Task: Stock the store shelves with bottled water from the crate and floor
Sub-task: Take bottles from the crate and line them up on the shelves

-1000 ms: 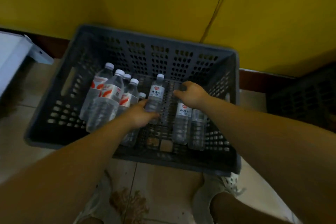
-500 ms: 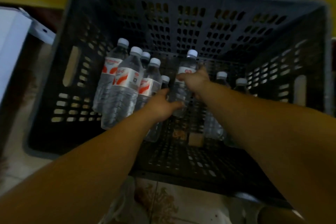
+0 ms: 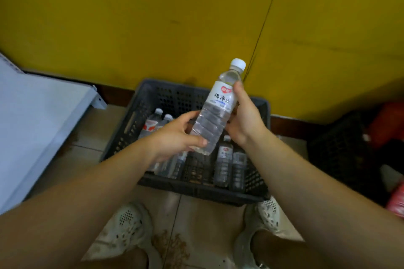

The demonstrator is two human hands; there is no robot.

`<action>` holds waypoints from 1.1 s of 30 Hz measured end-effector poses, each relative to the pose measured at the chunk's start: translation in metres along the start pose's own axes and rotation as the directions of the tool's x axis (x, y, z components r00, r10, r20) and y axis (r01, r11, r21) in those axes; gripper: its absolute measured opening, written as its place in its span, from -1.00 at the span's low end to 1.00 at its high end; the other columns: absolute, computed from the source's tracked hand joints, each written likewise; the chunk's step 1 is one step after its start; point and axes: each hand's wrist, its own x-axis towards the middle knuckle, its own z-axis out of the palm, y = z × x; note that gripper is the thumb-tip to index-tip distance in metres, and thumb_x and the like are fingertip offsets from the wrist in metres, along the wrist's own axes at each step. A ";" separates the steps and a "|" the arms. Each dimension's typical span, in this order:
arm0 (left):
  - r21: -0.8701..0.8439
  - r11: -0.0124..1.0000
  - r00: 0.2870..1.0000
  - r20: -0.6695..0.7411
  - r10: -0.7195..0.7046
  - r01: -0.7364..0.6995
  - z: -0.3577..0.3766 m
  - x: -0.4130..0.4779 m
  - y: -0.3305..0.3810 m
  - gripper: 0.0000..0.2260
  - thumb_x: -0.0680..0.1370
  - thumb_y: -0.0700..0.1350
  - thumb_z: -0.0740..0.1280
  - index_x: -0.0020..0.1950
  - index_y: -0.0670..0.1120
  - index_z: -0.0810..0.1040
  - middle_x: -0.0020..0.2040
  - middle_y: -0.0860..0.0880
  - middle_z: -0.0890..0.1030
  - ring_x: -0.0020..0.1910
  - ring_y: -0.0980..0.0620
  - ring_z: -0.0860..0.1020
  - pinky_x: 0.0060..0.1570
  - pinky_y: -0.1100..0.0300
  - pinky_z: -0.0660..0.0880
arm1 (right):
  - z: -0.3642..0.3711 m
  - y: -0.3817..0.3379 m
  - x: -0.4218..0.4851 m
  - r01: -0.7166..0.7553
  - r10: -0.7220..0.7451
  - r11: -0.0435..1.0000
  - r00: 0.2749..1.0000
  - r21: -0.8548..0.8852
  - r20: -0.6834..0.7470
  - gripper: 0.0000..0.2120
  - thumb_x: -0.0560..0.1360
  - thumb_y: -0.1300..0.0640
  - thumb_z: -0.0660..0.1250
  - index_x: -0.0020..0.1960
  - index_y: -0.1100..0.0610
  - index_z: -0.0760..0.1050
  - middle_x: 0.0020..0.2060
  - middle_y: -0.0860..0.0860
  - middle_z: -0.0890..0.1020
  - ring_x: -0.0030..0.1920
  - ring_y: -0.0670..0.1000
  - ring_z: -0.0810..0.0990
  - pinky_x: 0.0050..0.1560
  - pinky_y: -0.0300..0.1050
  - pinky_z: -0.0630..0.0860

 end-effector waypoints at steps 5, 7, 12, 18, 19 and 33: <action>-0.008 0.986 0.983 -0.080 0.164 -0.165 0.014 -0.104 0.064 -0.43 0.50 -0.21 0.40 0.43 0.08 0.25 0.16 -0.21 0.58 0.00 -0.13 0.62 -0.18 0.02 0.56 | 0.061 -0.064 -0.091 0.172 -0.184 0.982 0.966 0.082 0.179 -0.40 0.45 -0.11 0.31 0.38 0.19 0.37 -0.07 0.07 0.61 -0.10 0.04 0.60 -0.06 -0.01 0.55; 0.003 0.971 0.963 -0.128 0.236 -0.237 0.016 -0.147 0.084 -0.41 0.50 -0.18 0.41 0.46 0.06 0.24 0.17 -0.17 0.59 0.05 -0.12 0.62 -0.11 0.01 0.57 | 0.091 -0.086 -0.126 0.242 -0.249 0.968 0.941 0.060 0.228 -0.28 0.41 -0.10 0.41 0.43 0.24 0.30 -0.04 0.12 0.59 -0.11 0.06 0.62 -0.12 -0.01 0.57; 0.003 0.911 0.885 -0.237 0.401 -0.412 0.001 -0.258 0.113 -0.27 0.32 -0.08 0.48 0.45 0.05 0.30 0.17 -0.14 0.62 0.11 -0.12 0.63 0.17 -0.16 0.52 | 0.173 -0.118 -0.217 0.378 -0.354 0.926 0.846 0.018 0.399 -0.42 0.43 0.01 0.42 0.34 0.23 0.33 -0.03 0.15 0.63 -0.09 0.10 0.65 -0.06 0.07 0.58; 0.064 0.831 0.734 -0.434 0.522 -0.553 -0.024 -0.376 0.109 -0.26 0.30 -0.04 0.51 0.44 0.12 0.33 0.17 -0.13 0.62 0.09 -0.12 0.63 0.14 -0.21 0.53 | 0.262 -0.119 -0.310 0.459 -0.353 0.888 0.713 -0.022 0.605 -0.39 0.42 0.02 0.44 0.37 0.21 0.33 -0.08 0.10 0.64 -0.12 0.05 0.65 -0.09 0.01 0.59; 0.083 0.824 0.710 -0.464 0.530 -0.561 -0.028 -0.391 0.107 -0.23 0.28 -0.01 0.53 0.45 0.14 0.32 0.17 -0.13 0.61 0.09 -0.11 0.63 0.13 -0.21 0.53 | 0.274 -0.118 -0.321 0.472 -0.341 0.881 0.690 -0.039 0.639 -0.41 0.44 0.02 0.42 0.38 0.21 0.34 -0.08 0.08 0.64 -0.12 0.04 0.65 -0.11 -0.01 0.59; 0.170 0.818 0.468 -0.748 0.470 -0.550 -0.042 -0.511 0.076 -0.48 0.49 -0.24 0.41 0.35 0.15 0.40 0.11 -0.06 0.66 0.03 -0.04 0.66 -0.03 0.00 0.61 | 0.365 -0.079 -0.397 0.521 -0.223 0.851 0.460 -0.058 0.859 -0.64 0.58 0.09 0.30 0.35 0.11 0.40 -0.02 0.05 0.66 -0.16 -0.06 0.69 -0.25 -0.17 0.57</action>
